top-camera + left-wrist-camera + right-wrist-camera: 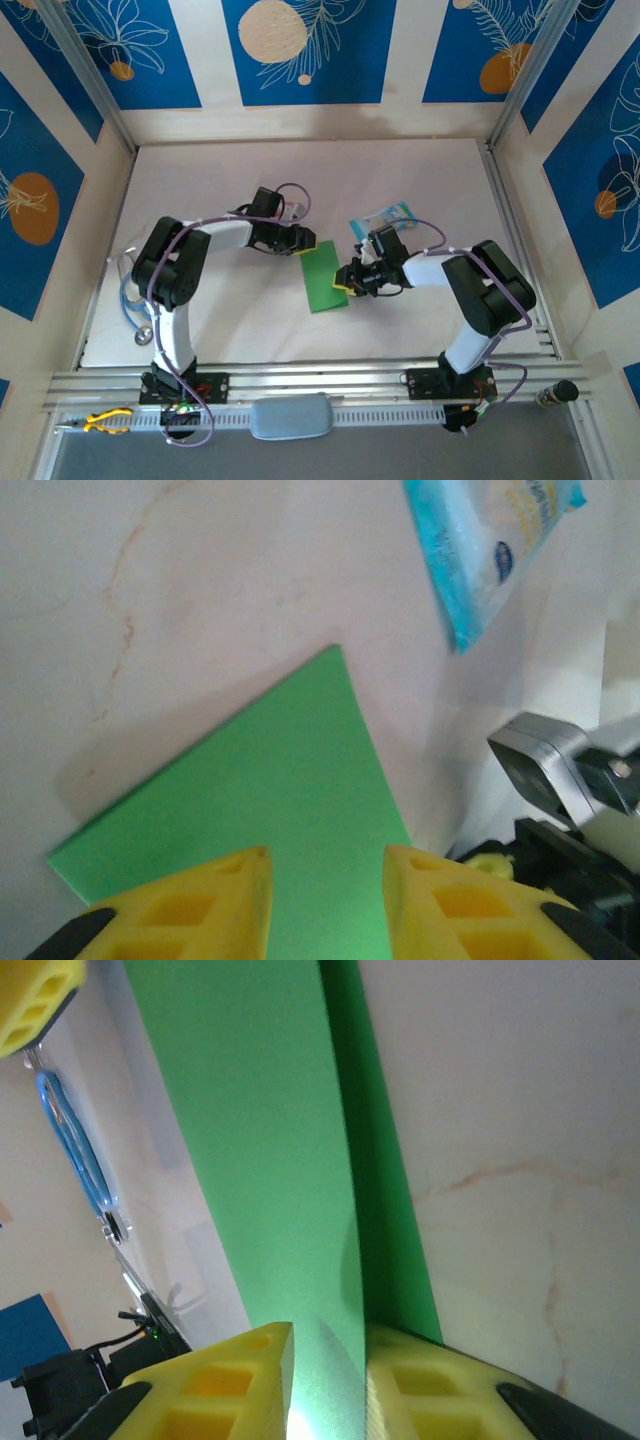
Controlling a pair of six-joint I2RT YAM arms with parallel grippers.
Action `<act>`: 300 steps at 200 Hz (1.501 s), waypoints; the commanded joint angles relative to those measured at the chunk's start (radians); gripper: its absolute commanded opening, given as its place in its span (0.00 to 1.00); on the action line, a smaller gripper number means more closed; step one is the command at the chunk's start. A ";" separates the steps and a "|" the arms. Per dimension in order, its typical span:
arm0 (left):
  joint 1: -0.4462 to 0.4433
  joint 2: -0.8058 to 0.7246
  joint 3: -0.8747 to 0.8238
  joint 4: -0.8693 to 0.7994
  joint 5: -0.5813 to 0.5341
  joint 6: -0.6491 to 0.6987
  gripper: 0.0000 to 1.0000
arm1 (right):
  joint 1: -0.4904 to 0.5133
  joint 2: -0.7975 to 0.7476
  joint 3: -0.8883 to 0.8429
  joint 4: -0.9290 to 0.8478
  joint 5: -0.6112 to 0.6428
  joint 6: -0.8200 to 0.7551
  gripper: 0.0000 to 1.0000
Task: Fold a paper plane with a square sheet of paper (pick it up from the middle)
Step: Fold the triangle a second time at the center of the table.
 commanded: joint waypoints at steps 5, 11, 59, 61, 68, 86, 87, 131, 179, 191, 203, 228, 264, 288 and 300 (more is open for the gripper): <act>-0.006 -0.159 -0.029 -0.031 -0.076 0.046 0.39 | -0.011 0.024 0.036 0.003 -0.034 -0.018 0.16; -0.006 -0.193 -0.049 -0.023 -0.100 0.047 0.41 | -0.011 0.027 0.040 0.002 -0.026 -0.007 0.14; -0.006 -0.413 -0.182 0.028 -0.241 0.030 0.44 | 0.018 0.053 0.045 0.077 0.019 0.169 0.08; -0.006 -0.418 -0.187 0.026 -0.245 0.028 0.44 | 0.021 0.051 0.046 0.076 0.024 0.177 0.08; -0.006 -0.443 -0.202 0.027 -0.262 0.022 0.44 | 0.032 0.043 0.046 0.072 0.045 0.198 0.08; -0.006 -0.498 -0.245 0.031 -0.299 -0.008 0.44 | 0.055 0.016 0.051 0.048 0.084 0.262 0.08; -0.006 -0.501 -0.248 0.032 -0.299 -0.009 0.43 | 0.056 0.015 0.051 0.048 0.084 0.265 0.08; -0.006 -0.617 -0.327 0.053 -0.335 -0.055 0.43 | 0.107 -0.038 0.100 -0.035 0.071 0.329 0.15; -0.006 -0.639 -0.418 0.148 -0.248 -0.049 0.44 | 0.075 0.052 0.165 -0.023 -0.054 0.191 0.27; -0.008 -0.643 -0.421 0.158 -0.210 -0.040 0.44 | 0.072 0.052 0.156 -0.004 -0.050 0.188 0.28; -0.008 -0.651 -0.432 0.161 -0.206 -0.021 0.44 | 0.073 0.057 0.167 -0.007 -0.045 0.164 0.29; -0.009 -0.659 -0.451 0.176 -0.169 -0.004 0.44 | 0.067 0.091 0.218 -0.050 -0.058 0.120 0.29; -0.016 -0.685 -0.484 0.156 -0.156 0.053 0.43 | 0.062 0.136 0.266 -0.074 -0.064 0.086 0.27; -0.017 -0.712 -0.513 0.136 -0.171 0.062 0.43 | 0.062 0.167 0.285 -0.087 -0.061 0.075 0.22; -0.018 -0.719 -0.527 0.129 -0.183 0.063 0.43 | 0.065 0.169 0.281 -0.075 -0.059 0.076 0.17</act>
